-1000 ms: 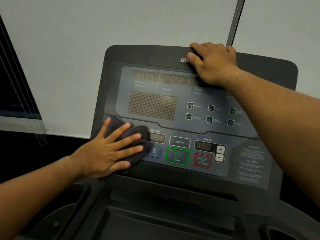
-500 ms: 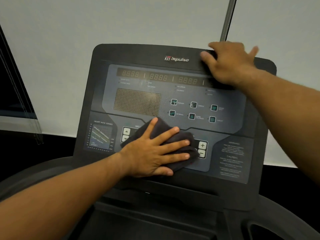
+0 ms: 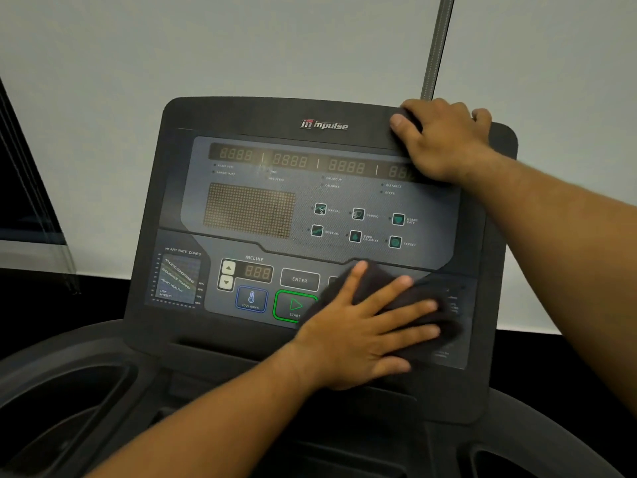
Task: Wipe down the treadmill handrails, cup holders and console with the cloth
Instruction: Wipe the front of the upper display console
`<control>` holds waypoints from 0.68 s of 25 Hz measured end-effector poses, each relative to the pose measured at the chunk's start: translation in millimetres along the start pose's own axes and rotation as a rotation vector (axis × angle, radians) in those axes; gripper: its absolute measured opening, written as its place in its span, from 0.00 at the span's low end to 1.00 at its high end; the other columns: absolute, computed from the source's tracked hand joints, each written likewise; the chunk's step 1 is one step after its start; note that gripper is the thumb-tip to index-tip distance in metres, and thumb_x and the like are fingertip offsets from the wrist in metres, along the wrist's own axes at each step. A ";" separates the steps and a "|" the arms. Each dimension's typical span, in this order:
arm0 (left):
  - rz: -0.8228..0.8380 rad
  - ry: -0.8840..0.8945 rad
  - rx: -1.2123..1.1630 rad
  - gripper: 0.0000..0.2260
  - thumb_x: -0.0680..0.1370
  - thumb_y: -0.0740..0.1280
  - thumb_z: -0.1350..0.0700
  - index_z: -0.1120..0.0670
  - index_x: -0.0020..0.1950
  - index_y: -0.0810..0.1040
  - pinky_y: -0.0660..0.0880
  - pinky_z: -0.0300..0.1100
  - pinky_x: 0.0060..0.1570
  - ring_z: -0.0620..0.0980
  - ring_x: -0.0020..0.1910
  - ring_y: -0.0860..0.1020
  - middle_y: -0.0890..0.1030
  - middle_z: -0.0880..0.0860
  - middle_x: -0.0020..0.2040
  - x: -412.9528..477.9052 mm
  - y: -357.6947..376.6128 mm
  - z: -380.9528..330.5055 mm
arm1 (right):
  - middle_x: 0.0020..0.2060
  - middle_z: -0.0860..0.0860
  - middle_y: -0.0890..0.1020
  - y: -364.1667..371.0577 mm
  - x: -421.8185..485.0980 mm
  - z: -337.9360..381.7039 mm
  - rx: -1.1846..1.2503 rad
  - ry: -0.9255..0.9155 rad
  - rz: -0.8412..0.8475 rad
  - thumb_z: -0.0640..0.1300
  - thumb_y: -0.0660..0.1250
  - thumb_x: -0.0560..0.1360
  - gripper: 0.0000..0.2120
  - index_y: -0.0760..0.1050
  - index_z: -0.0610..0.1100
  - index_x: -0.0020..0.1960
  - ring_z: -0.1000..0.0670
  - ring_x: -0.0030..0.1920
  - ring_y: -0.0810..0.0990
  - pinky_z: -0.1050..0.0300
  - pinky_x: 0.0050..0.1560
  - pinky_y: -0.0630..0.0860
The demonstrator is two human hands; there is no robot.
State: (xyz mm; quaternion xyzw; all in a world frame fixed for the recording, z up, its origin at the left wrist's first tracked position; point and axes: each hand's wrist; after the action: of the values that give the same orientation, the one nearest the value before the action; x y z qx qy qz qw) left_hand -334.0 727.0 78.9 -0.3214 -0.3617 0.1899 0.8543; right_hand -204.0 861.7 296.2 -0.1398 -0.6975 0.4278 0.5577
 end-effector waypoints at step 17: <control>0.067 -0.901 -0.092 0.29 0.80 0.42 0.35 0.42 0.79 0.40 0.32 0.68 0.67 0.53 0.77 0.33 0.36 0.45 0.79 -34.5 -35.1 192.0 | 0.56 0.47 0.78 2.0 3.2 4.2 0.089 0.038 -0.039 0.60 0.47 0.80 0.21 0.75 0.55 0.59 0.40 0.61 0.72 0.37 0.66 0.55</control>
State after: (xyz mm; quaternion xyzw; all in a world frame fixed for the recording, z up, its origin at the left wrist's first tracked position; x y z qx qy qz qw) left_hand -495.9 761.6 188.0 -0.2555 -0.6950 0.3221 0.5899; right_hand -209.4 863.2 296.8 -0.1095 -0.6695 0.4448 0.5847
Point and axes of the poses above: each hand's wrist, its own x-axis towards the middle knuckle, its own y-axis out of the palm, z = x × y
